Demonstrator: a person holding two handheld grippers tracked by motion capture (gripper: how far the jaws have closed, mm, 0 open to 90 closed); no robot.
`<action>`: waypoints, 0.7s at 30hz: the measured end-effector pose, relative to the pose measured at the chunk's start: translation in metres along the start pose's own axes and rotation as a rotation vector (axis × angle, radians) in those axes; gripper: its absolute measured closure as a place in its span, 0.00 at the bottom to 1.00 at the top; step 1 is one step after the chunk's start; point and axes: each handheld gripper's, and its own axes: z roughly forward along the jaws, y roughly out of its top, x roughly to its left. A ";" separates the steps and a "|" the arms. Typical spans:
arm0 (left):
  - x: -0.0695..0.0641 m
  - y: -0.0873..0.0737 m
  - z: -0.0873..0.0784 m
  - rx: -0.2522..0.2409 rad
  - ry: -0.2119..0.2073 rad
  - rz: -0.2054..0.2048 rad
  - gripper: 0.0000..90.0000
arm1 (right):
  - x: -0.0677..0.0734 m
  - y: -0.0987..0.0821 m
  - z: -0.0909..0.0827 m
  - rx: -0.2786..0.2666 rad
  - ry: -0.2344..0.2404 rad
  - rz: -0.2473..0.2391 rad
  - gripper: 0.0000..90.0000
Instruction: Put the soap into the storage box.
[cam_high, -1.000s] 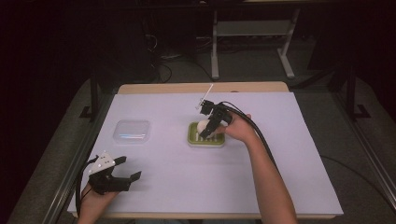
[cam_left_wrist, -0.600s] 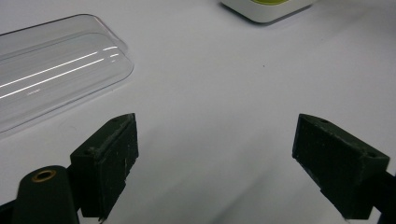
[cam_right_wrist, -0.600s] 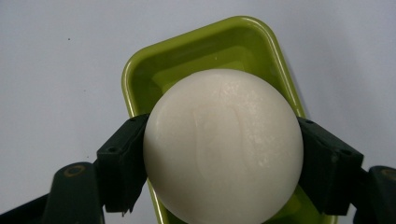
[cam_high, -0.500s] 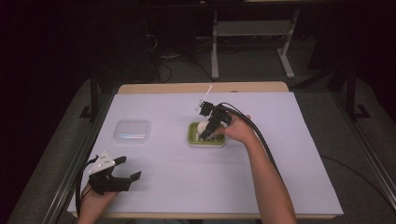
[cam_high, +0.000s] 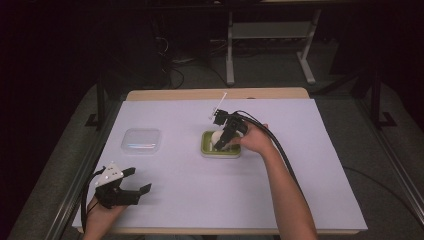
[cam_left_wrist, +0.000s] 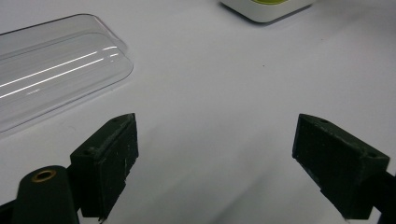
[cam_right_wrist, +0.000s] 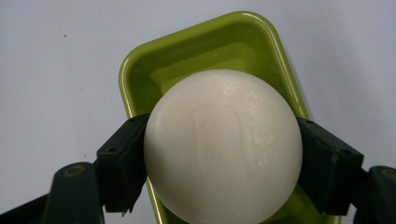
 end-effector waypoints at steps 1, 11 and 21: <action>0.000 0.000 0.000 -0.001 0.000 0.000 0.16 | 0.000 0.000 0.000 0.002 -0.001 -0.001 0.27; 0.000 0.000 0.000 0.006 -0.002 0.007 0.16 | 0.001 0.000 -0.006 -0.035 -0.006 0.001 0.33; -0.001 0.000 0.000 0.007 0.000 0.010 0.16 | 0.001 -0.008 -0.016 -0.059 -0.006 0.019 0.31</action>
